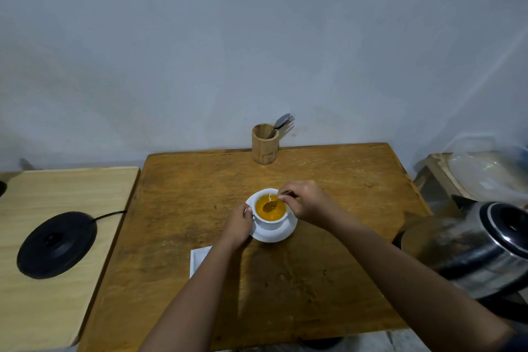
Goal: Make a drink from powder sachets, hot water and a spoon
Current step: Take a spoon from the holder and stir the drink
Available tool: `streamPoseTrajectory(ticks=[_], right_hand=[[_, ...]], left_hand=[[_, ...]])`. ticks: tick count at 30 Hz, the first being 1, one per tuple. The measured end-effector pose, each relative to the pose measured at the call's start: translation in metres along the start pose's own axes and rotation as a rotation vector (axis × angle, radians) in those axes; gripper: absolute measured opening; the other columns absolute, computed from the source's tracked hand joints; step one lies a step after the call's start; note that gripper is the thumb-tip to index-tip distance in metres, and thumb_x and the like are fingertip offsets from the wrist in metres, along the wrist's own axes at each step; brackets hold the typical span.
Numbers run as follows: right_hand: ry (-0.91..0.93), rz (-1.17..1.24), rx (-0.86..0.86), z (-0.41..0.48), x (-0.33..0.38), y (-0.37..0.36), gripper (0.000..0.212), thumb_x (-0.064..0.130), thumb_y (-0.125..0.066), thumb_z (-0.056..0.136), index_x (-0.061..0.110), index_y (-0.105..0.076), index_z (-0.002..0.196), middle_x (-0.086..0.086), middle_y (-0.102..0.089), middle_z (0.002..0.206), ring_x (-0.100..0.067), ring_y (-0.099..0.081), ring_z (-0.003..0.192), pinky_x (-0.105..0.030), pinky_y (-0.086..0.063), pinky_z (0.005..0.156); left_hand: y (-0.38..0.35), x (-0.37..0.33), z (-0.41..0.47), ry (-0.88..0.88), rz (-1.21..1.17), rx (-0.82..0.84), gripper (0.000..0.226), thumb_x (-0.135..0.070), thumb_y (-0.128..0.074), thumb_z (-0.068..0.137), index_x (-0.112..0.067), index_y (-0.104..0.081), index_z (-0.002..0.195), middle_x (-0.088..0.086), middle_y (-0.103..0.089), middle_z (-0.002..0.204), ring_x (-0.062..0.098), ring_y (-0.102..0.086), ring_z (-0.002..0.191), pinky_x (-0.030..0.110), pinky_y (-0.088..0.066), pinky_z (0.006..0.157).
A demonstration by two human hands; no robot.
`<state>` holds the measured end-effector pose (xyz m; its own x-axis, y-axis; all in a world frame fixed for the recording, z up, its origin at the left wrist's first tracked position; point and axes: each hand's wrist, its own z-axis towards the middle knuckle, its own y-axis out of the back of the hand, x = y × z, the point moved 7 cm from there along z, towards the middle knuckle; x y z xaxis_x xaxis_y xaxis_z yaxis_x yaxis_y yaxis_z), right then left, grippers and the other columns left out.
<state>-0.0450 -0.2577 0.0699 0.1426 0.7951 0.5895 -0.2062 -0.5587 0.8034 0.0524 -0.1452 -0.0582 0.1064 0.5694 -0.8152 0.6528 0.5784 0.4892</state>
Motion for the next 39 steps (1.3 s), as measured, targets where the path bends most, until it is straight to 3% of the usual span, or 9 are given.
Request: streamPoseTrajectory(ticks=[9,15,18,21,24,29,32,35,39], right_hand=[[0.054,-0.041,0.082,-0.011,-0.004,0.015,0.015,0.019,-0.057,0.089,0.016,-0.067,0.100,-0.005,-0.069,0.103,-0.017,-0.061,0.093,-0.041,-0.054,0.082],[0.071,0.055,-0.052,-0.016,-0.007,0.036,0.014,0.012,-0.059,0.088,0.010,-0.069,0.097,-0.003,-0.069,0.095,-0.014,-0.062,0.087,-0.028,-0.054,0.078],[-0.057,0.187,-0.216,-0.016,-0.021,0.052,0.012,0.008,-0.062,0.086,0.010,-0.070,0.094,0.002,-0.068,0.085,-0.009,-0.064,0.078,-0.022,-0.054,0.074],[-0.262,0.484,-0.451,-0.023,-0.048,0.064,0.011,0.005,-0.061,0.086,0.007,-0.067,0.095,0.001,-0.068,0.077,0.000,-0.066,0.069,-0.013,-0.054,0.067],[-0.532,0.736,-0.727,-0.043,-0.083,0.063,0.014,0.007,-0.059,0.087,0.002,-0.064,0.099,-0.008,-0.069,0.081,-0.007,-0.068,0.069,-0.012,-0.056,0.062],[-0.987,0.841,-0.858,-0.087,-0.124,0.023,0.014,0.009,-0.055,0.088,0.005,-0.066,0.096,-0.008,-0.065,0.082,-0.008,-0.058,0.065,-0.014,-0.046,0.046],[-1.123,0.919,-0.805,-0.101,-0.140,-0.007,0.014,0.000,-0.053,0.083,-0.001,-0.066,0.087,-0.009,-0.064,0.072,-0.005,-0.059,0.051,-0.007,-0.041,0.036],[-1.128,0.760,-0.562,-0.101,-0.147,-0.025,0.007,0.004,-0.056,0.084,0.006,-0.062,0.084,-0.005,-0.058,0.073,-0.001,-0.052,0.049,-0.004,-0.036,0.038],[-1.152,0.570,-0.496,-0.107,-0.153,-0.029,0.020,0.001,-0.062,0.078,0.013,-0.058,0.062,-0.007,-0.062,0.070,-0.016,-0.055,0.064,-0.027,-0.045,0.053]], left_hand=[[-0.001,0.000,-0.001,0.036,-0.044,-0.005,0.029,-0.019,-0.034,0.099,-0.005,-0.058,0.109,0.011,-0.059,0.102,0.020,-0.052,0.089,0.029,-0.038,0.076],[0.000,-0.001,-0.003,0.018,-0.043,-0.006,0.025,-0.018,-0.034,0.099,-0.008,-0.056,0.101,0.009,-0.056,0.098,0.019,-0.051,0.089,0.029,-0.038,0.078],[0.000,-0.002,-0.004,0.003,-0.032,-0.009,0.023,-0.017,-0.034,0.098,-0.010,-0.057,0.100,0.008,-0.057,0.098,0.020,-0.052,0.090,0.030,-0.040,0.079],[0.002,-0.002,-0.006,-0.017,-0.036,-0.024,0.024,-0.017,-0.036,0.098,-0.009,-0.058,0.103,0.008,-0.059,0.100,0.020,-0.054,0.091,0.029,-0.040,0.079],[0.003,-0.003,-0.009,-0.038,-0.024,-0.060,0.027,-0.017,-0.037,0.098,-0.006,-0.060,0.107,0.008,-0.060,0.100,0.020,-0.054,0.091,0.028,-0.040,0.078],[0.003,-0.002,-0.008,-0.065,0.011,-0.095,0.027,-0.019,-0.038,0.098,-0.007,-0.061,0.107,0.007,-0.059,0.101,0.020,-0.054,0.093,0.028,-0.039,0.077],[0.002,-0.001,-0.008,-0.061,0.022,-0.084,0.028,-0.021,-0.038,0.098,-0.008,-0.060,0.110,0.010,-0.060,0.106,0.020,-0.054,0.095,0.029,-0.039,0.079],[0.003,-0.001,-0.008,-0.057,0.032,-0.081,0.029,-0.022,-0.037,0.098,-0.009,-0.059,0.112,0.010,-0.059,0.109,0.020,-0.054,0.098,0.029,-0.040,0.080],[0.003,-0.004,-0.010,-0.080,0.063,-0.091,0.030,-0.022,-0.037,0.098,-0.009,-0.059,0.114,0.009,-0.059,0.110,0.016,-0.052,0.096,0.026,-0.038,0.080]])
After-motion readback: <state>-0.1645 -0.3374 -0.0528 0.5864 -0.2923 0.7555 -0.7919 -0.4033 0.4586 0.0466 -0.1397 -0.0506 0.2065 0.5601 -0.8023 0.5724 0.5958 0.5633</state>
